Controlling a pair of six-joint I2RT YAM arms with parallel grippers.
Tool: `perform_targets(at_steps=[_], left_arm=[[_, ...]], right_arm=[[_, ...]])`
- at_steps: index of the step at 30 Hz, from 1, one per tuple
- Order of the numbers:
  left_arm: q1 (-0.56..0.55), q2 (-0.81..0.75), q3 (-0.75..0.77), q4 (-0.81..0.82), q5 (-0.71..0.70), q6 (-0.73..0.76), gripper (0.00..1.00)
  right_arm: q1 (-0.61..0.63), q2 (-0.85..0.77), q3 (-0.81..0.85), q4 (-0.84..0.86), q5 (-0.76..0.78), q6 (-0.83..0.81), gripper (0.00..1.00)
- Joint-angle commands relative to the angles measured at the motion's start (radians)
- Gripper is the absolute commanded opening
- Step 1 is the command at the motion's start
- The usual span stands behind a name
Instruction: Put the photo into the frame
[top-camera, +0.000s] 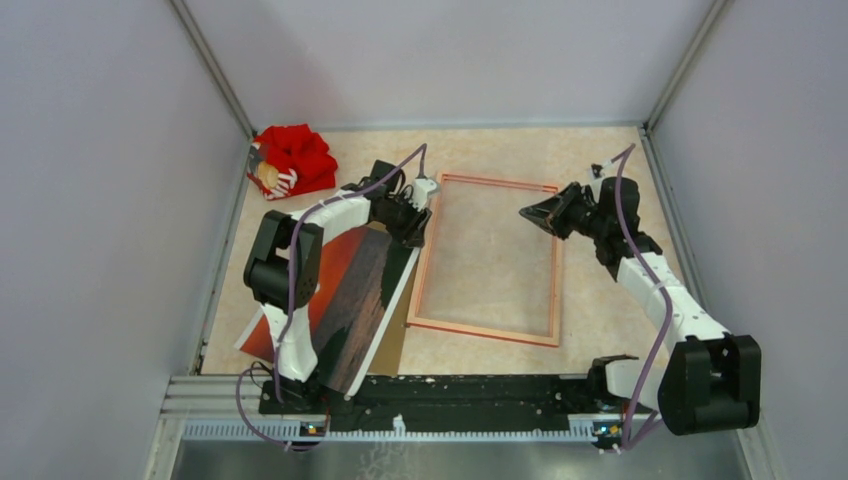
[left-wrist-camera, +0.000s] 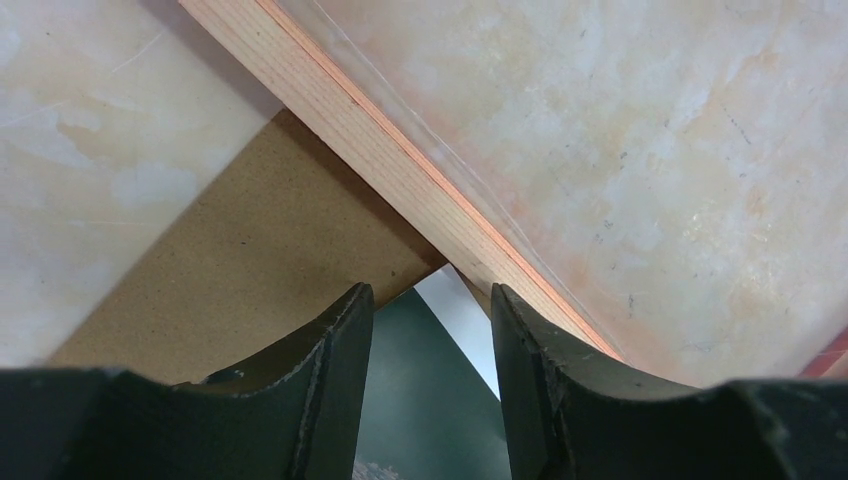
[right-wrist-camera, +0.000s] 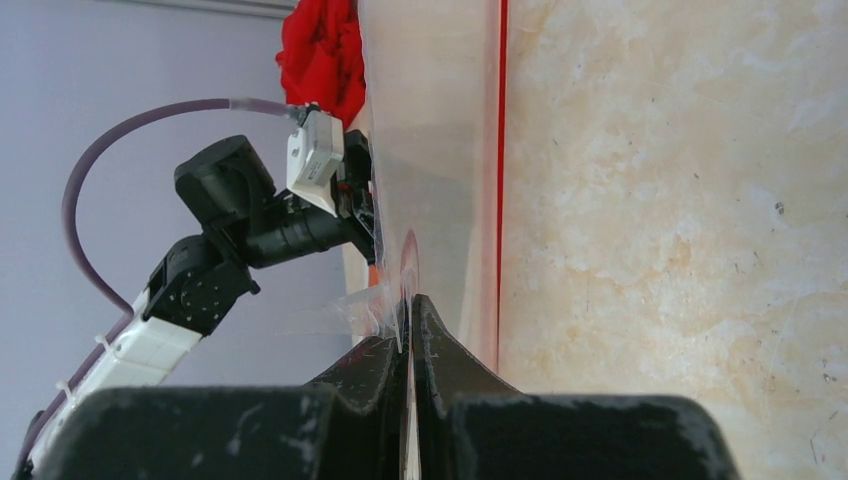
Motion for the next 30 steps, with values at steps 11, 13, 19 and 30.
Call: perform_targets(at_steps=[11, 13, 19, 30], left_arm=[[-0.002, 0.002, -0.001, 0.033, 0.007, 0.009, 0.53], [-0.003, 0.003, 0.0, 0.033, 0.006, 0.01, 0.54], [-0.001, 0.0, 0.0, 0.031, 0.006, 0.011, 0.53], [-0.003, -0.003, 0.001, 0.029, 0.006, 0.012, 0.53]], right_arm=[[0.013, -0.023, -0.019, 0.094, -0.049, 0.056, 0.0], [0.013, -0.023, -0.022, 0.104, -0.057, 0.059, 0.0], [0.013, -0.021, -0.02, 0.111, -0.055, 0.066, 0.0], [0.012, -0.042, -0.018, 0.06, -0.033, 0.087, 0.0]])
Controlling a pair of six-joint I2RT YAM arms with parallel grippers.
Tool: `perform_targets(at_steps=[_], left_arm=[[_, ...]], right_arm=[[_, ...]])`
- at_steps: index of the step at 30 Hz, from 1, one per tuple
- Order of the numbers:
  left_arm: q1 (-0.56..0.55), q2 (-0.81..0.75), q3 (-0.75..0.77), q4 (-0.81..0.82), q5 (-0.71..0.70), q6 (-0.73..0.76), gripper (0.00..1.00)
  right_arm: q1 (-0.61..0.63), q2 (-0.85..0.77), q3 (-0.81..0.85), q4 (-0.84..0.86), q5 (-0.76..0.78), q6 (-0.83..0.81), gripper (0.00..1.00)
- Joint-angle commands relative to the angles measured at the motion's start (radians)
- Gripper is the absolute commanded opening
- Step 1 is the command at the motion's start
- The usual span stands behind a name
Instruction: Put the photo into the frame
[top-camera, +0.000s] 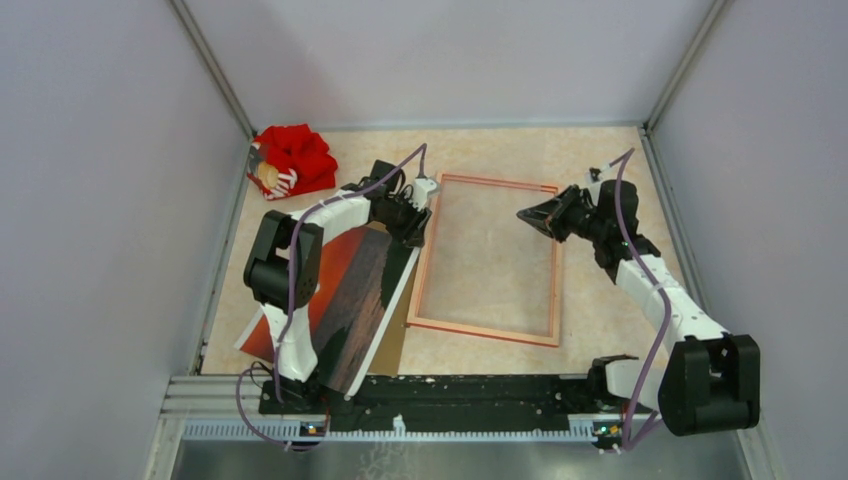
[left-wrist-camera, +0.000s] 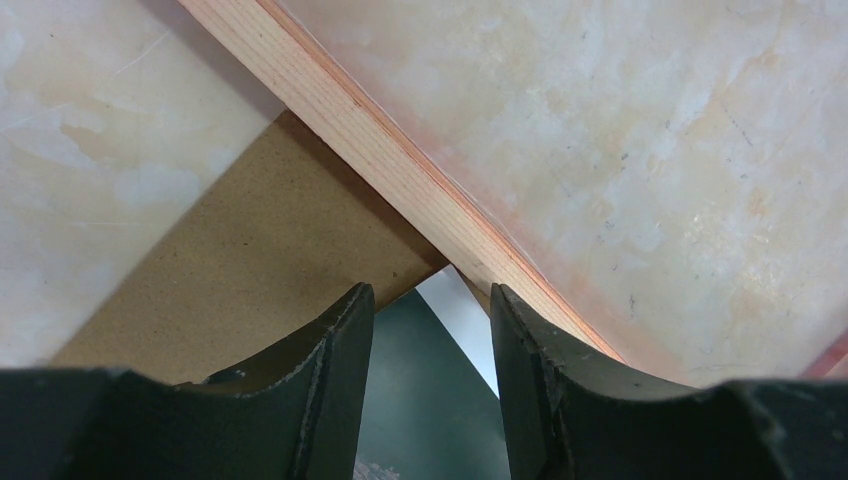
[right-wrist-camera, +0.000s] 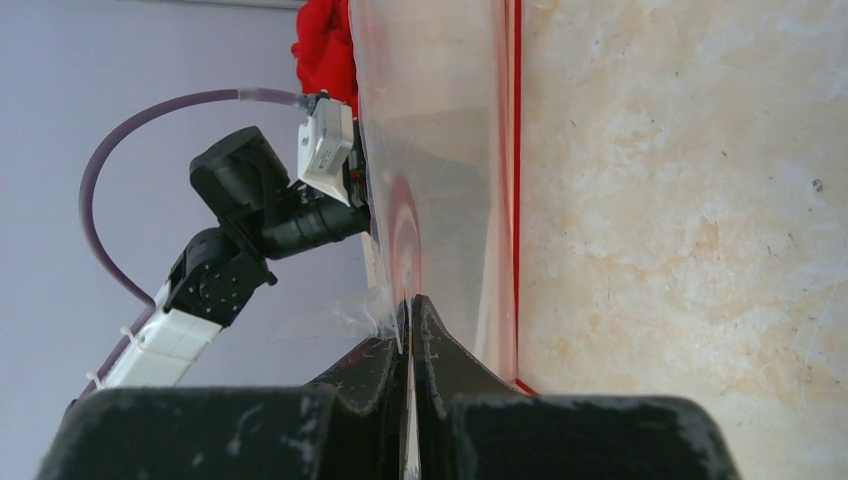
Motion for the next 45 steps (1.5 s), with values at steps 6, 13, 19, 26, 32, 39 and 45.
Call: perform_targets(at_steps=[6, 13, 19, 26, 32, 39, 45], left_arm=[[-0.003, -0.002, -0.001, 0.025, 0.008, 0.013, 0.53], [-0.003, -0.006, -0.003, 0.025, 0.009, 0.016, 0.53], [-0.003, -0.007, -0.004, 0.021, 0.009, 0.019, 0.53], [-0.003, -0.01, -0.005, 0.019, 0.012, 0.02, 0.53], [-0.002, -0.013, -0.009, 0.018, 0.01, 0.02, 0.53], [-0.003, -0.015, -0.014, 0.022, 0.012, 0.02, 0.53], [-0.003, -0.016, -0.015, 0.023, 0.016, 0.017, 0.53]], right_arm=[[0.01, -0.052, 0.019, -0.001, 0.004, 0.022, 0.0], [0.01, -0.046, 0.01, 0.0, -0.003, 0.028, 0.0], [0.01, -0.052, -0.011, 0.022, -0.022, 0.059, 0.0], [0.008, -0.052, 0.0, 0.019, -0.035, 0.061, 0.0], [0.007, -0.042, 0.047, -0.001, -0.025, 0.047, 0.0], [0.007, -0.043, 0.075, -0.004, -0.015, 0.06, 0.0], [0.008, -0.038, 0.078, -0.009, -0.017, 0.051, 0.0]])
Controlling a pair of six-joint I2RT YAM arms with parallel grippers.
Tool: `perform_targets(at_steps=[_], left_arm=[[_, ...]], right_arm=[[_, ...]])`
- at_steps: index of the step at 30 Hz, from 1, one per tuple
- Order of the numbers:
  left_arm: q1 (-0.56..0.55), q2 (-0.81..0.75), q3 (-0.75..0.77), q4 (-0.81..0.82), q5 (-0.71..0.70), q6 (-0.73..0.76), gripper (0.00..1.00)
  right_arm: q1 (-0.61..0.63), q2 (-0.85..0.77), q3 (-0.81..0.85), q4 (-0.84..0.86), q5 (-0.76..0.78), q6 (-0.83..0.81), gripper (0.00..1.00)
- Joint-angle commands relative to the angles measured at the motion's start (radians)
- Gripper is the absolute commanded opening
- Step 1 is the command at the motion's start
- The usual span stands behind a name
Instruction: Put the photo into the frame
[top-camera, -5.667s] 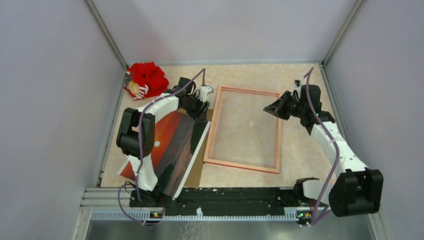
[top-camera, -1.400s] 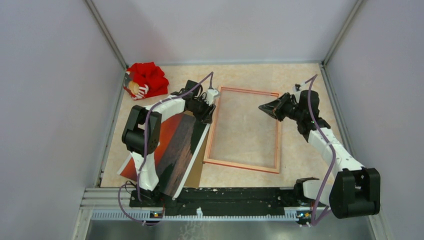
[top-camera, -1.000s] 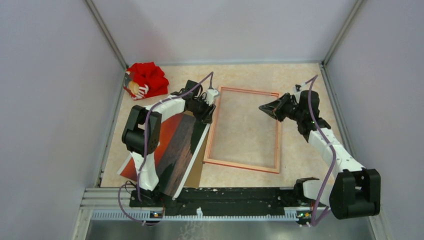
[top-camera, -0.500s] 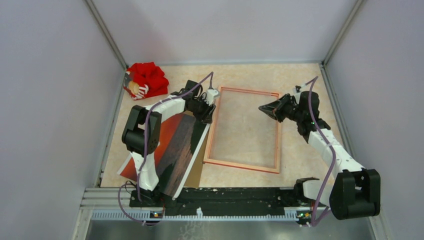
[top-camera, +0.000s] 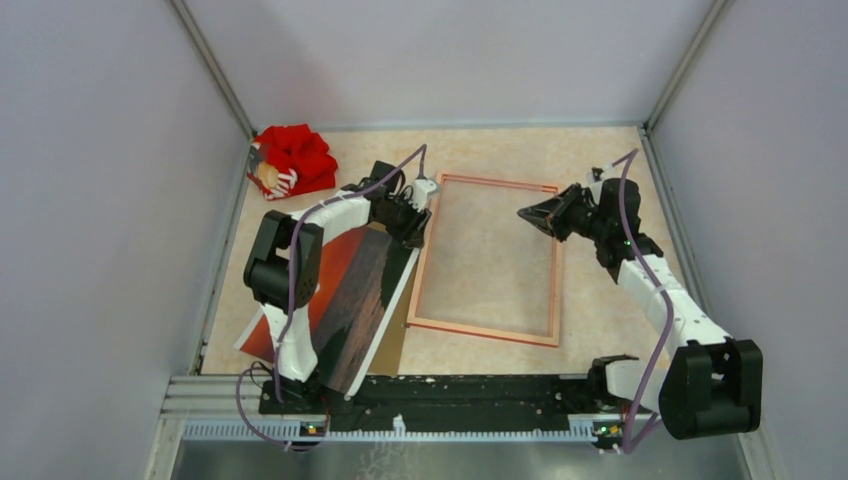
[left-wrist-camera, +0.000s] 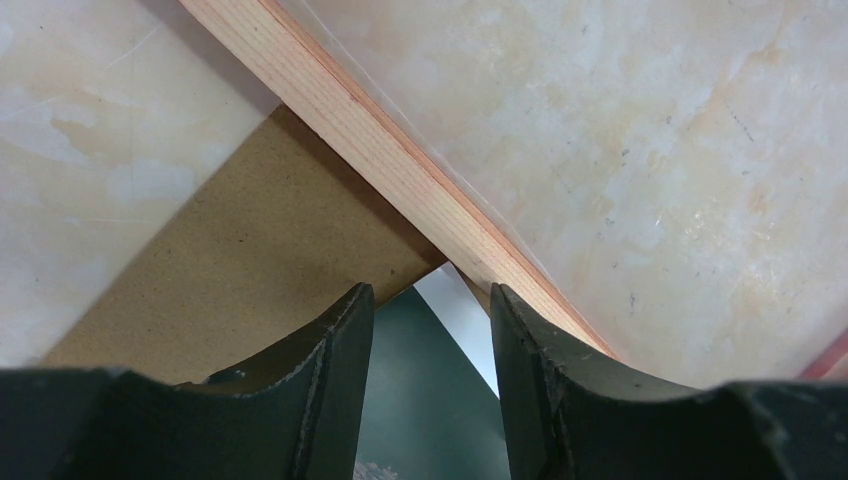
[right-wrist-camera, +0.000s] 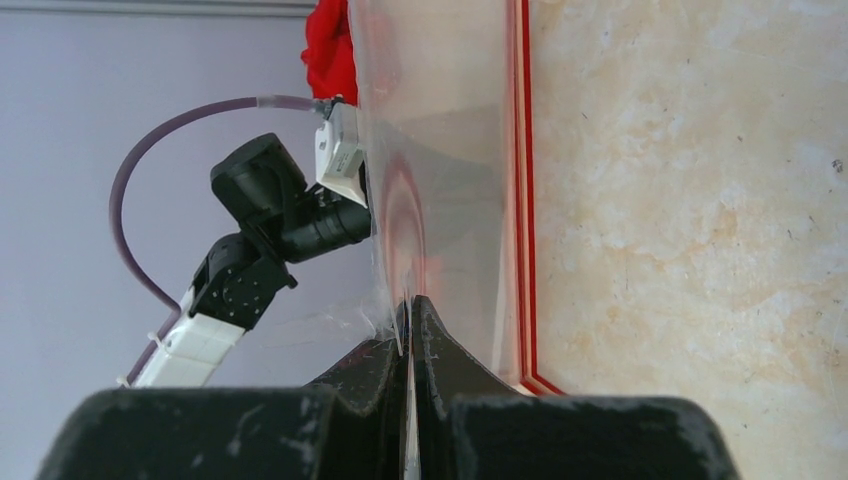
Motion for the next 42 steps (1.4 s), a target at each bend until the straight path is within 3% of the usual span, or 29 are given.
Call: perform_targets(at_steps=[1, 17, 42], left_arm=[[-0.003, -0.018, -0.009, 0.023, 0.016, 0.018, 0.53], [-0.003, -0.022, -0.008, 0.014, 0.017, 0.016, 0.53], [-0.003, -0.03, -0.025, 0.016, 0.016, 0.028, 0.52]], right_arm=[[0.009, -0.017, 0.057, 0.035, -0.029, 0.004, 0.0], [0.016, 0.056, 0.069, 0.0, -0.059, -0.166, 0.0], [0.016, 0.006, 0.009, -0.046, 0.011, -0.153, 0.0]])
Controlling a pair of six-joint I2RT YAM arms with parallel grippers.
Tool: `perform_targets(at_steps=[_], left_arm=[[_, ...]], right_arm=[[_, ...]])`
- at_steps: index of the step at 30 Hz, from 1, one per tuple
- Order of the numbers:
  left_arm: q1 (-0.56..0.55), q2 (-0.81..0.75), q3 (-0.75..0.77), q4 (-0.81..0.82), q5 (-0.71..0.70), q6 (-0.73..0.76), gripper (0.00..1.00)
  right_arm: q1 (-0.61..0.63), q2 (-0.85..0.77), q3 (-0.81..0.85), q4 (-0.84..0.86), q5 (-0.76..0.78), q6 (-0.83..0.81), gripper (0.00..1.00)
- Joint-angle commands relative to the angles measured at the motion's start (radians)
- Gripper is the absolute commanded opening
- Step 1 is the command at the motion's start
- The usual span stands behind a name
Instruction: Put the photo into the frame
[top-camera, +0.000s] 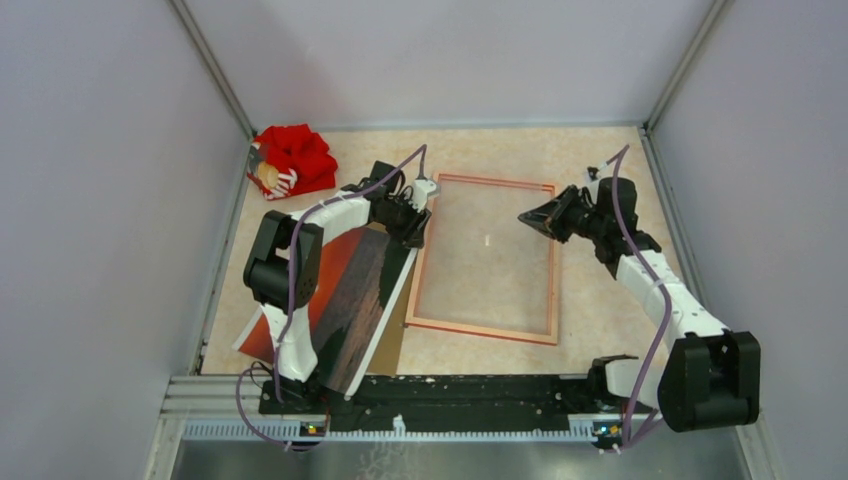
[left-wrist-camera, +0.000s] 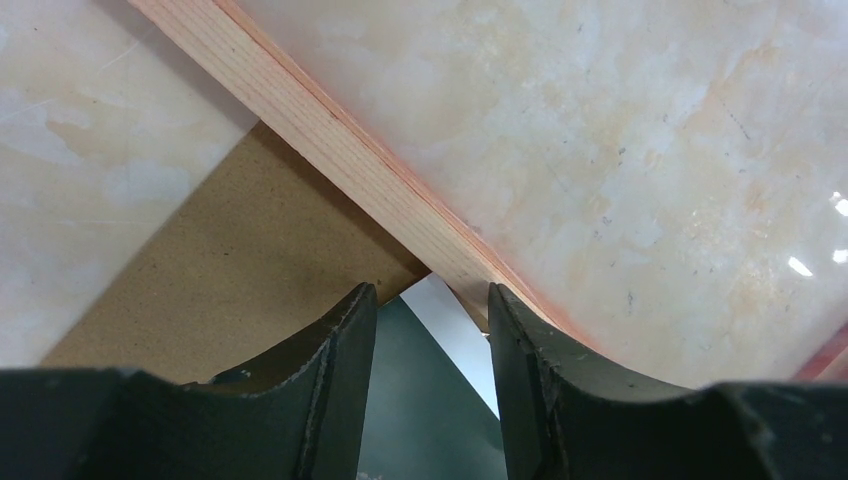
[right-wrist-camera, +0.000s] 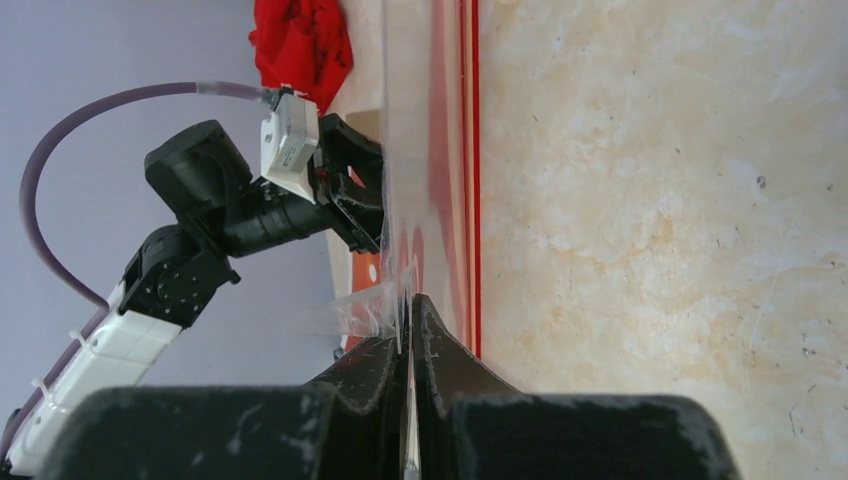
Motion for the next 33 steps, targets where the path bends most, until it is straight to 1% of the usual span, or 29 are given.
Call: perform_targets(at_steps=[1, 13, 23, 27, 33], left_arm=[[-0.003, -0.03, -0.02, 0.014, 0.012, 0.024, 0.52], [-0.003, -0.033, -0.025, 0.012, 0.012, 0.028, 0.51], [-0.003, -0.031, -0.021, 0.012, 0.014, 0.025, 0.52], [-0.003, -0.032, -0.02, 0.012, 0.017, 0.022, 0.52], [-0.003, -0.036, -0.022, 0.012, 0.016, 0.021, 0.52]], right_arm=[[0.015, -0.029, -0.012, 0.004, 0.008, -0.02, 0.0], [0.014, 0.013, -0.006, 0.007, -0.008, -0.056, 0.0], [0.01, -0.028, -0.039, -0.024, -0.007, -0.064, 0.0], [-0.009, -0.02, -0.044, -0.027, -0.027, -0.06, 0.0], [-0.051, -0.003, -0.06, 0.014, -0.094, -0.032, 0.0]])
